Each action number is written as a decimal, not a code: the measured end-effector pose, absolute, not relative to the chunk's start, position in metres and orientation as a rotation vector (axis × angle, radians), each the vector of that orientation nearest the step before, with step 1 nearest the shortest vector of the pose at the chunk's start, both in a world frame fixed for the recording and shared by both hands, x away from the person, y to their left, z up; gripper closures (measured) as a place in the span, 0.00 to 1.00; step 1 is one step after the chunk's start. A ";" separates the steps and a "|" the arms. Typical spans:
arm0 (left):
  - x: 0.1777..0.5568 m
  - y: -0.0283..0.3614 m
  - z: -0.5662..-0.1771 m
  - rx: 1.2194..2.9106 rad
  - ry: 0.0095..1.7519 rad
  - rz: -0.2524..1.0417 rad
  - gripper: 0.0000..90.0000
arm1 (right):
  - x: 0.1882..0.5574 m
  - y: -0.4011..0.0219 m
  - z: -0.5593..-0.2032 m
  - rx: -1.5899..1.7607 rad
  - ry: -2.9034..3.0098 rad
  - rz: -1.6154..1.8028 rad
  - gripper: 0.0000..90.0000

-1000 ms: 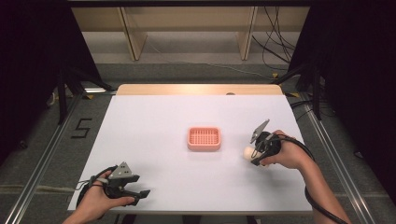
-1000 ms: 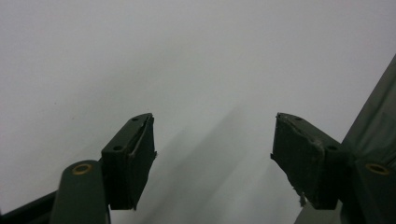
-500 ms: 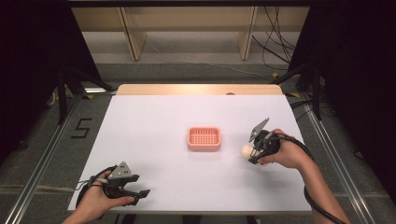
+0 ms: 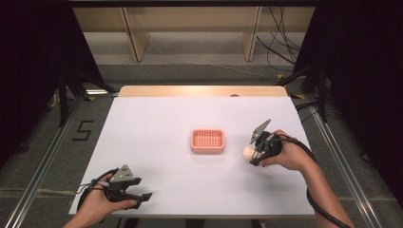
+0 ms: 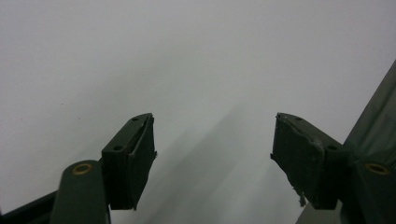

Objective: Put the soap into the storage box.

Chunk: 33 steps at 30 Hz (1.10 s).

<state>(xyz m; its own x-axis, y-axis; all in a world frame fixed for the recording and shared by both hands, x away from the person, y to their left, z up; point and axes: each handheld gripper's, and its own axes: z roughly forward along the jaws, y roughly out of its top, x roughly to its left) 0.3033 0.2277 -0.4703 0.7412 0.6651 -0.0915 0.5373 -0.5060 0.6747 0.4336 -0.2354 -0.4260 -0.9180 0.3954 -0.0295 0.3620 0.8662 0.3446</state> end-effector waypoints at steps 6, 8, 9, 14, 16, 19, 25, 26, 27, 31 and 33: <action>0.303 0.227 -0.470 2.217 0.905 0.234 0.33 | 0.435 -0.230 -0.426 0.579 2.942 0.515 0.56; 0.303 0.227 -0.470 2.217 0.904 0.234 0.33 | 0.435 -0.229 -0.425 0.568 2.946 0.515 0.56; 0.303 0.227 -0.470 2.217 0.904 0.234 0.33 | 0.435 -0.228 -0.425 0.572 2.941 0.510 0.56; 0.303 0.228 -0.469 2.231 0.899 0.243 0.33 | 0.437 -0.225 -0.424 0.548 2.949 0.519 0.56; 0.303 0.228 -0.470 2.226 0.900 0.238 0.33 | 0.437 -0.223 -0.423 0.545 2.945 0.518 0.56; 0.303 0.228 -0.470 2.229 0.901 0.243 0.33 | 0.438 -0.222 -0.422 0.536 2.946 0.517 0.56; 0.303 0.228 -0.470 2.228 0.898 0.236 0.33 | 0.439 -0.219 -0.419 0.535 2.961 0.503 0.56; 0.303 0.228 -0.470 2.232 0.900 0.245 0.33 | 0.439 -0.218 -0.419 0.530 2.960 0.508 0.56; 0.303 0.228 -0.470 2.225 0.900 0.234 0.33 | 0.440 -0.217 -0.419 0.509 2.955 0.499 0.56; 0.303 0.228 -0.469 2.227 0.898 0.237 0.33 | 0.441 -0.215 -0.417 0.512 2.962 0.500 0.56; 0.302 0.227 -0.470 2.213 0.906 0.235 0.33 | 0.441 -0.213 -0.417 0.513 2.961 0.490 0.56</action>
